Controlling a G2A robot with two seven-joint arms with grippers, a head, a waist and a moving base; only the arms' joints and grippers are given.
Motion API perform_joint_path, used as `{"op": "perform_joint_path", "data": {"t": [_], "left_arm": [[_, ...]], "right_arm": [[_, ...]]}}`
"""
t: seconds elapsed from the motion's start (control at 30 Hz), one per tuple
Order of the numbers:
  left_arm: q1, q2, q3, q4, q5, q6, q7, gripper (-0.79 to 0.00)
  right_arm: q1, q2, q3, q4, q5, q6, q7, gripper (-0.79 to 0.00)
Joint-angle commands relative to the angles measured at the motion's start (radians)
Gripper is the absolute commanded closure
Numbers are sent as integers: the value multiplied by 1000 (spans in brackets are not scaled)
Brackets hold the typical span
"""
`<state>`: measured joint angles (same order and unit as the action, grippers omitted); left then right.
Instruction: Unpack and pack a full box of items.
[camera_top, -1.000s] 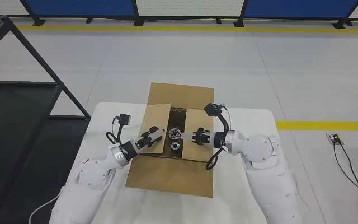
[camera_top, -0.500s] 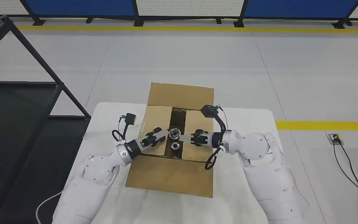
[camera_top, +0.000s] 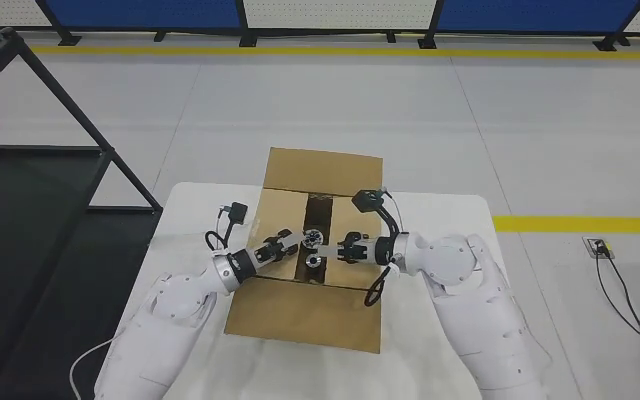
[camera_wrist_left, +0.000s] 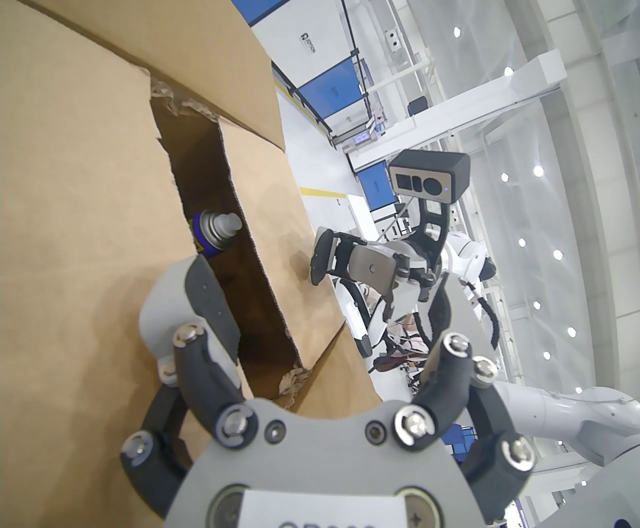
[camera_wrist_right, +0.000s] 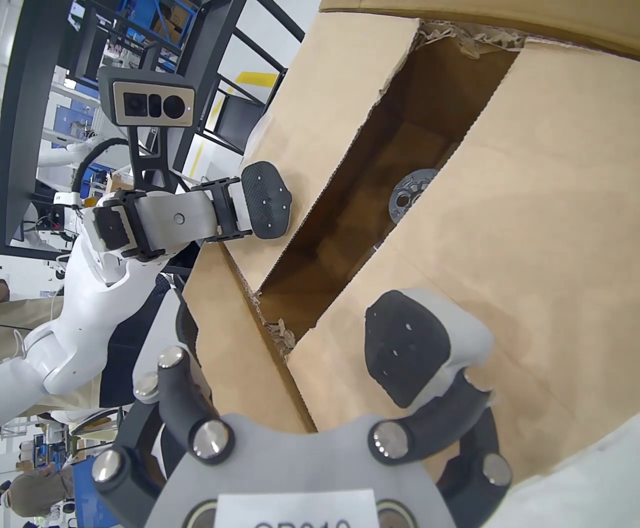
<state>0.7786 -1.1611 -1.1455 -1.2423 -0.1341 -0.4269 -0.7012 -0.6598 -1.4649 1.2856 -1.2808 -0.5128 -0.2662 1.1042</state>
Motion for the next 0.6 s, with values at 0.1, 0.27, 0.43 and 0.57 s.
{"op": "perform_joint_path", "data": {"t": [0.1,0.27,0.43,0.57], "left_arm": [[-6,-2,5,13,2,10,-3,-785],[-13,-5,9,24,3,14,-4,-785],[-16,-7,9,29,1,10,-6,-785],[-13,-7,4,25,1,1,-1,-785]], "right_arm": [[-7,9,-8,-8,0,-31,-13,-785],[-3,14,-28,2,-8,-25,-17,-785],[11,19,-46,20,-7,-21,-18,-785],[18,23,-55,25,-1,-20,-23,-785]]}}
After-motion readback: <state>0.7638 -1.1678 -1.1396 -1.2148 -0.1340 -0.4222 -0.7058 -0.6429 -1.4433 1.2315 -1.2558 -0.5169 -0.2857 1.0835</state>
